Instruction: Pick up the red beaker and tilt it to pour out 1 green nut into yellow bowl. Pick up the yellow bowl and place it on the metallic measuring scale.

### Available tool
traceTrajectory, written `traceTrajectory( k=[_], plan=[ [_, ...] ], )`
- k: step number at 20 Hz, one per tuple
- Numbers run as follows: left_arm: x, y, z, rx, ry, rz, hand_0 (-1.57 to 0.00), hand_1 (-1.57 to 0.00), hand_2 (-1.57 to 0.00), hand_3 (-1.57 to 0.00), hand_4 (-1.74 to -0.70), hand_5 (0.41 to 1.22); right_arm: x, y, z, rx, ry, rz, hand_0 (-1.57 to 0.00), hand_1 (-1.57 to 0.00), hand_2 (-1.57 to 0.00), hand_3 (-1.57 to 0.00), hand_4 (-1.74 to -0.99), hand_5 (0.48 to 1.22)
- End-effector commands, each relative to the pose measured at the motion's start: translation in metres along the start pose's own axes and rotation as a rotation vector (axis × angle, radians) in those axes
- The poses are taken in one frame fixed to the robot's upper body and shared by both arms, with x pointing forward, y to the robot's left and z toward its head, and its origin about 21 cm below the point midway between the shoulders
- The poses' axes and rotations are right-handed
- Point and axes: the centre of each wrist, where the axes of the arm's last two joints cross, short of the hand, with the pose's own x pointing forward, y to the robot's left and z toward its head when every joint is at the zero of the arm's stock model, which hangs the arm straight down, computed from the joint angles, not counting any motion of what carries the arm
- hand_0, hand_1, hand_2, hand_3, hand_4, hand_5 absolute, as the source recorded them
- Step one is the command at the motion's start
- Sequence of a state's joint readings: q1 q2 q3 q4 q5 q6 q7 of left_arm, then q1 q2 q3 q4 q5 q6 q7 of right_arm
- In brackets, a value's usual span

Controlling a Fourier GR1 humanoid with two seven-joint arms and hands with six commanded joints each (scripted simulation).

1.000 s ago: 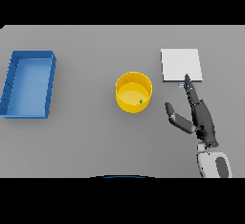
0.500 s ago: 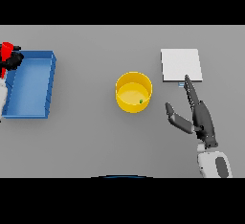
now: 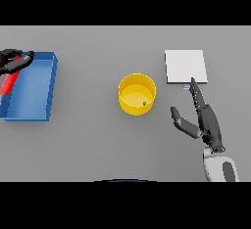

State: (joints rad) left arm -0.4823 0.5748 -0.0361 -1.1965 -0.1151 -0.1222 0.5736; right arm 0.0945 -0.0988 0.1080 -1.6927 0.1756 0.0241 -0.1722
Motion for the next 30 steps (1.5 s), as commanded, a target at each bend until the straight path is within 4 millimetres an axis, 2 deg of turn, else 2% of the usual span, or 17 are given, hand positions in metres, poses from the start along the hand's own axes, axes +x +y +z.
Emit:
traceTrajectory(
  k=[1, 4, 7, 8, 11, 13, 16, 18, 23, 27, 30],
  plan=[
    [-0.001, 0.000, 0.000, -0.002, 0.010, -0.024, -0.31, -0.28, -0.27, -0.28, -0.84, 0.632, 0.000, 0.003, 0.001, 0.006, -0.002, 0.007, 0.00, 0.00, 0.00, 0.00, -1.155, 0.670],
    [-0.002, -0.004, 0.000, 0.025, 0.032, -0.076, -0.16, -0.14, -0.14, -0.14, -0.80, 0.627, 0.000, 0.003, -0.001, -0.003, 0.011, 0.038, 0.00, 0.00, 0.00, 0.00, -1.158, 0.665],
    [-0.001, -0.006, -0.002, 0.044, -0.025, -0.065, -0.08, -0.07, -0.07, -0.07, -0.78, 0.631, 0.002, 0.001, -0.005, -0.011, 0.024, 0.048, 0.00, 0.00, 0.00, 0.00, -1.144, 0.644],
    [0.002, -0.008, -0.003, 0.045, -0.040, -0.048, -0.06, -0.06, -0.06, -0.06, -0.78, 0.633, 0.004, 0.007, -0.006, -0.003, 0.065, 0.099, 0.00, 0.00, 0.00, 0.00, -1.131, 0.631],
    [0.005, -0.011, -0.002, 0.044, -0.100, 0.002, -0.03, -0.03, -0.03, -0.03, -0.79, 0.652, 0.012, 0.004, -0.015, 0.135, -0.003, 0.180, 0.00, 0.00, 0.00, 0.00, -1.080, 0.662],
    [0.000, -0.016, 0.002, 0.034, -0.116, 0.024, -0.02, -0.02, -0.02, -0.02, -0.80, 0.661, 0.020, -0.008, -0.031, 0.220, -0.013, 0.324, 0.00, 0.00, 0.00, 0.00, -1.103, 0.662],
    [0.005, -0.018, 0.004, 0.028, -0.113, 0.026, -0.01, -0.01, -0.01, -0.01, -0.80, 0.678, 0.026, -0.004, -0.049, 0.349, -0.046, 0.559, 0.00, 0.00, 0.00, 0.00, -1.132, 0.631],
    [0.001, -0.022, 0.005, 0.020, -0.104, 0.029, -0.01, -0.01, -0.01, -0.01, -0.81, 0.687, 0.035, -0.005, -0.063, 0.443, -0.088, 0.698, 0.00, 0.00, 0.00, 0.00, -1.142, 0.627],
    [-0.001, -0.018, 0.004, 0.018, -0.111, 0.033, 0.00, 0.00, 0.00, 0.00, -0.81, 0.687, 0.049, 0.013, -0.090, 0.667, -0.210, 0.916, 0.00, 0.00, 0.00, 0.00, -1.167, 0.639],
    [-0.002, -0.012, 0.007, 0.014, -0.109, 0.035, 0.00, 0.00, 0.00, 0.00, -0.81, 0.695, 0.043, 0.024, -0.105, 0.812, -0.238, 1.016, 0.00, 0.00, 0.00, 0.00, -1.153, 0.639],
    [-0.002, -0.014, 0.006, 0.010, -0.115, 0.037, 0.00, 0.00, 0.00, 0.00, -0.81, 0.696, 0.040, 0.040, -0.119, 0.893, -0.235, 1.058, 0.00, 0.00, 0.00, 0.00, -1.157, 0.644]
  ],
)
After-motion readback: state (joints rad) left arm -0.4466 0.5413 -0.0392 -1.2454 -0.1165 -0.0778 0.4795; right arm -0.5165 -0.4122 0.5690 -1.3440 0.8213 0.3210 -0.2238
